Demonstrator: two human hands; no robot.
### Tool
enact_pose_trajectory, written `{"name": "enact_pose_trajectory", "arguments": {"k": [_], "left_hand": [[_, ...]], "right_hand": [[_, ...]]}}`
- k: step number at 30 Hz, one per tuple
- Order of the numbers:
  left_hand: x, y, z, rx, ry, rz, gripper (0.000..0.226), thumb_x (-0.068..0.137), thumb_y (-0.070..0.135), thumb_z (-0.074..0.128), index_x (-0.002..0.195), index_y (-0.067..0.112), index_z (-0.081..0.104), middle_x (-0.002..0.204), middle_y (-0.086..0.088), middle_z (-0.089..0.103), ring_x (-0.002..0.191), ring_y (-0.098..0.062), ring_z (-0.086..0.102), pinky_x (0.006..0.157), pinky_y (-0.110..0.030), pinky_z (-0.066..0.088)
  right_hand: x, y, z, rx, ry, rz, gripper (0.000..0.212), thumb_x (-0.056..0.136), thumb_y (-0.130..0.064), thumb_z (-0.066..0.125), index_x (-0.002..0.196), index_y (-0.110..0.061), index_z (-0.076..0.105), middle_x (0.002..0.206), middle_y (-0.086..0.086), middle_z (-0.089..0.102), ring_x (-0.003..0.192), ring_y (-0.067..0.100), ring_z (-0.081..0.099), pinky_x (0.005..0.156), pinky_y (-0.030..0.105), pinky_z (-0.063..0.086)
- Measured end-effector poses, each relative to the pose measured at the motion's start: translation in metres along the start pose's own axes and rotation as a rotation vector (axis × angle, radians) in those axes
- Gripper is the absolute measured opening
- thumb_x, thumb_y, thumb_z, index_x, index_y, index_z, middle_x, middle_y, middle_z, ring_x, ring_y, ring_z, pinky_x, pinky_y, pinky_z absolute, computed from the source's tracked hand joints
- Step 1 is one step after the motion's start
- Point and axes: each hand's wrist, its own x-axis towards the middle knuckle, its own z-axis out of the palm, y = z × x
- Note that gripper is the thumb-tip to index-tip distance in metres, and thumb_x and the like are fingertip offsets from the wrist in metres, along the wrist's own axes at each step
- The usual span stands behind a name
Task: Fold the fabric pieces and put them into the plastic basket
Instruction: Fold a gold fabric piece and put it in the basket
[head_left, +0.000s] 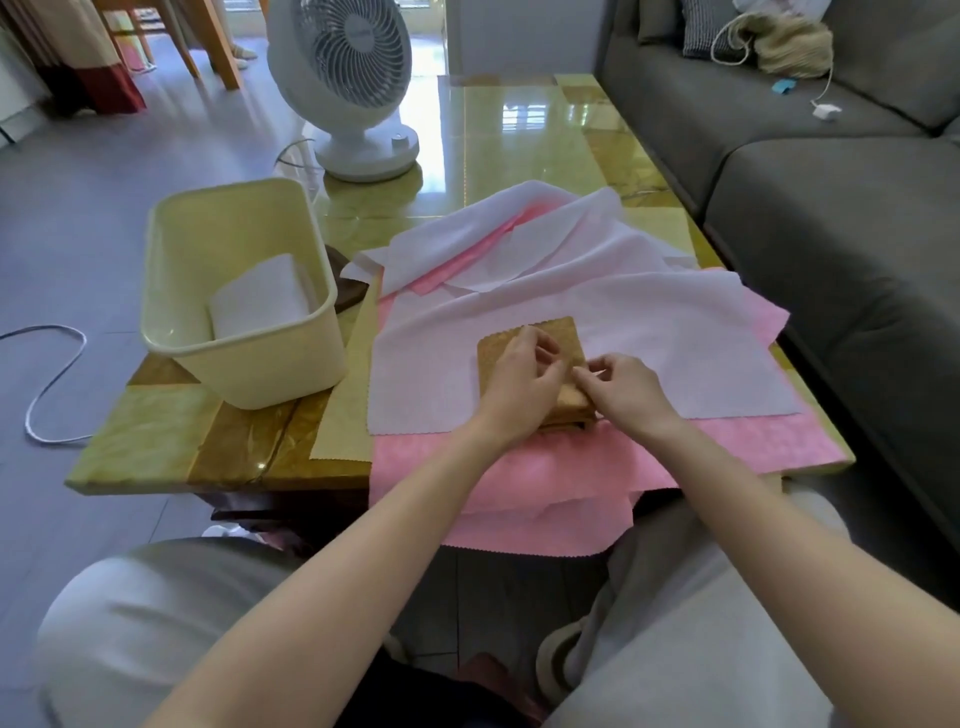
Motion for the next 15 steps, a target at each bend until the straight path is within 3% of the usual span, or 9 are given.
{"name": "enact_pose_trajectory", "arguments": {"k": [3,6,8,12,15], "left_hand": [[0.000,-0.019,-0.012,0.306,-0.013,0.077,0.027,0.089,0.008,0.051,0.116,0.010,0.057,0.118,-0.004,0.052,0.114,-0.023,0.048,0.099,-0.033,0.040],[-0.003,-0.038,-0.029,0.649,-0.067,-0.013,0.039,0.092,0.025,0.048,0.131,0.021,0.048,0.132,-0.004,0.046,0.122,-0.026,0.038,0.101,-0.040,0.033],[-0.005,-0.047,-0.035,0.719,-0.134,-0.078,0.045,0.094,0.036,0.045,0.137,0.025,0.041,0.135,-0.005,0.042,0.125,-0.026,0.035,0.101,-0.042,0.030],[-0.006,-0.056,-0.032,0.848,-0.148,-0.040,0.049,0.096,0.044,0.037,0.142,0.027,0.032,0.137,-0.005,0.041,0.126,-0.025,0.035,0.101,-0.042,0.030],[-0.008,-0.062,-0.031,0.908,-0.118,0.000,0.049,0.097,0.044,0.033,0.143,0.027,0.030,0.139,-0.004,0.039,0.126,-0.025,0.035,0.100,-0.042,0.030]], "right_hand": [[0.001,0.004,0.002,-0.028,0.013,0.023,0.031,0.091,-0.029,0.056,0.110,-0.005,0.063,0.108,0.010,0.066,0.104,0.026,0.060,0.088,0.032,0.046],[0.002,0.005,0.005,-0.049,-0.004,0.055,0.040,0.092,-0.032,0.054,0.119,-0.003,0.057,0.117,0.010,0.062,0.112,0.026,0.055,0.091,0.032,0.043],[0.003,0.004,0.006,-0.042,-0.031,0.083,0.045,0.093,-0.034,0.050,0.123,-0.001,0.054,0.118,0.012,0.061,0.111,0.027,0.055,0.092,0.035,0.044],[0.006,-0.003,0.007,-0.011,-0.115,0.134,0.054,0.095,-0.040,0.044,0.101,0.010,0.062,0.088,0.013,0.060,0.082,0.026,0.055,0.075,0.034,0.044],[0.008,-0.011,0.006,0.052,-0.147,0.173,0.041,0.094,-0.041,0.046,0.087,-0.004,0.060,0.086,0.012,0.059,0.079,0.026,0.056,0.072,0.032,0.045]]}}
